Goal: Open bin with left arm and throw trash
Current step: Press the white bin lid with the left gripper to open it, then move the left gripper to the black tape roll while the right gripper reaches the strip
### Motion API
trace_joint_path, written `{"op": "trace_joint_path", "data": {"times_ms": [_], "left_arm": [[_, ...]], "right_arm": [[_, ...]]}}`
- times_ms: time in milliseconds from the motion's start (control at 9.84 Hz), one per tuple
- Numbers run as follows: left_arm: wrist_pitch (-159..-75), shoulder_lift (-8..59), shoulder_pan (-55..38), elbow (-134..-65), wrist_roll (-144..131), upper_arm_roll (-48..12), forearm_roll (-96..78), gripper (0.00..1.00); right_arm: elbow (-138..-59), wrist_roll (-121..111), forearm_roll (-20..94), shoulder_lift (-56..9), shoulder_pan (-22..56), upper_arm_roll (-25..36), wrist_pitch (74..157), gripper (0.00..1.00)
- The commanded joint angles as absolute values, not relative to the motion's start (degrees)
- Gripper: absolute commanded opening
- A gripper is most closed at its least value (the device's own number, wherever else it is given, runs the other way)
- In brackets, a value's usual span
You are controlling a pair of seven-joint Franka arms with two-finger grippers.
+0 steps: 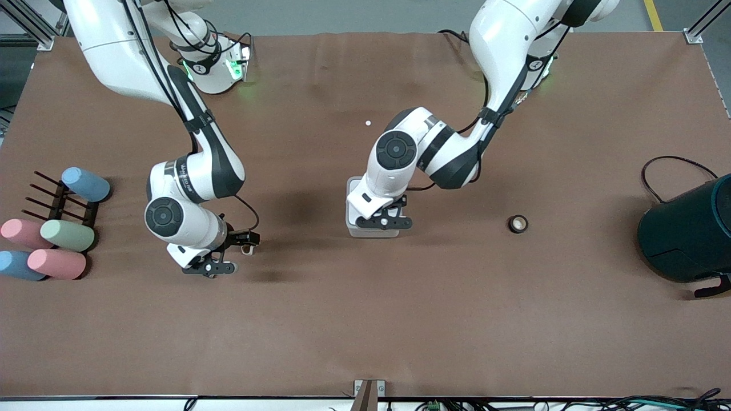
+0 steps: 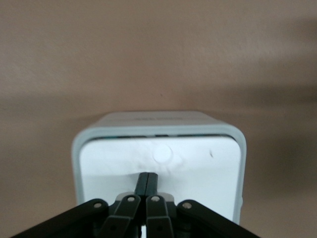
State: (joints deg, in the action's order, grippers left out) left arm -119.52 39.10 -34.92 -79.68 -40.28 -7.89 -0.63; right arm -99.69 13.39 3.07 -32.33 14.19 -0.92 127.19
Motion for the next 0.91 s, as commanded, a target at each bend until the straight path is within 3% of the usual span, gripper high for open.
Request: {"op": "trace_joint_path", "data": {"times_ms": [0, 406, 610, 711, 813], "left_arm": [[-110.35, 34.73, -31.48, -78.4, -38.42, -7.73, 0.26, 0.0], [-103.27, 30.24, -19.38, -81.72, -26.11, -8.17, 9.25, 0.01], [-106.51, 29.71, -13.22, -85.15, -22.97, -8.26, 10.98, 0.18], [-110.61, 28.75, -9.88, -88.65, -17.72, -8.26, 10.99, 0.44], [-117.09, 26.91, -6.71, -94.34, -14.36, -8.35, 10.99, 0.99]], "right_arm": [[-103.7, 14.41, 3.87, -32.42, 14.15, -1.41, 132.26, 1.0], [-103.71, 14.77, 4.48, -35.68, 14.76, -1.41, 134.91, 1.0], [-103.62, 14.85, 4.4, -35.86, 16.25, -1.32, 135.35, 1.0], [-103.45, 14.85, 4.13, -36.47, 16.61, -1.23, 135.44, 0.99], [-103.36, 14.85, 3.7, -36.47, 16.44, -1.23, 135.44, 0.95]]}}
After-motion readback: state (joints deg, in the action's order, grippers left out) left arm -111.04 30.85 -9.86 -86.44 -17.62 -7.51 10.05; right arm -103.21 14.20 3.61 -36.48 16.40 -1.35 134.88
